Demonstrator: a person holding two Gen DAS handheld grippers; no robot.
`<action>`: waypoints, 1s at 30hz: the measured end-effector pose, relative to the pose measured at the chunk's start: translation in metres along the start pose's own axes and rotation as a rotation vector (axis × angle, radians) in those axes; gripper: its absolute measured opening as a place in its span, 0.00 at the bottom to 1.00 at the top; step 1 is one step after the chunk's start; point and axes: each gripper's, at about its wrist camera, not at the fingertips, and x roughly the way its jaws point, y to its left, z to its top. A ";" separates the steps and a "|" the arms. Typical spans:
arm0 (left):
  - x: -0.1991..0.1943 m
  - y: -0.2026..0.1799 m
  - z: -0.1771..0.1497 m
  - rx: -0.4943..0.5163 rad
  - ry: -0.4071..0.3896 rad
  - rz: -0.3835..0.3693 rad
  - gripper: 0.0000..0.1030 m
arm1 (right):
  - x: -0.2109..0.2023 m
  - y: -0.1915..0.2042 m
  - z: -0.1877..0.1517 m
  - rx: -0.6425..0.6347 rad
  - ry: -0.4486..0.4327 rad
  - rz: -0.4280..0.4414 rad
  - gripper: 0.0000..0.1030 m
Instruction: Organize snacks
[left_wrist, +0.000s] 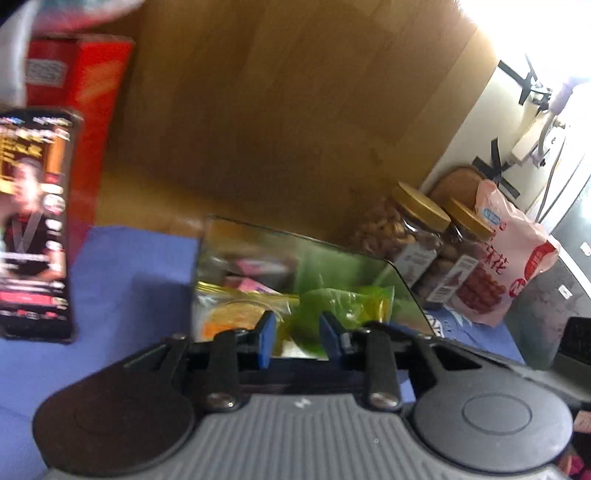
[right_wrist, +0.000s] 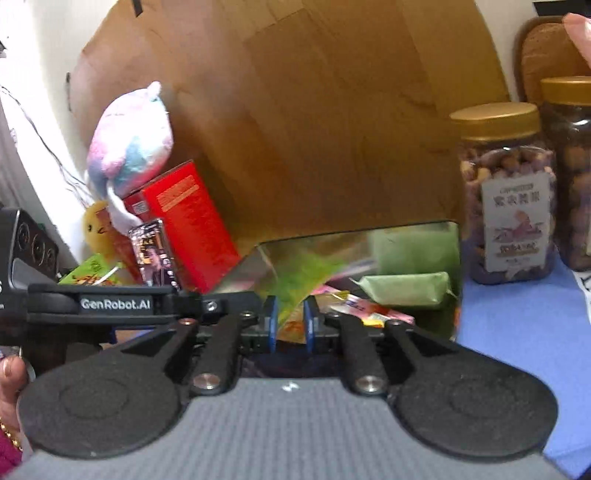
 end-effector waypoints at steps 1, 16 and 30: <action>-0.014 0.005 -0.003 0.004 -0.022 -0.010 0.30 | -0.008 -0.003 -0.004 0.007 -0.019 0.004 0.29; -0.093 0.104 -0.118 -0.351 0.040 -0.049 0.48 | 0.008 0.021 -0.099 0.191 0.312 0.220 0.29; -0.109 0.076 -0.152 -0.346 0.081 -0.135 0.11 | -0.024 0.065 -0.124 0.139 0.352 0.279 0.04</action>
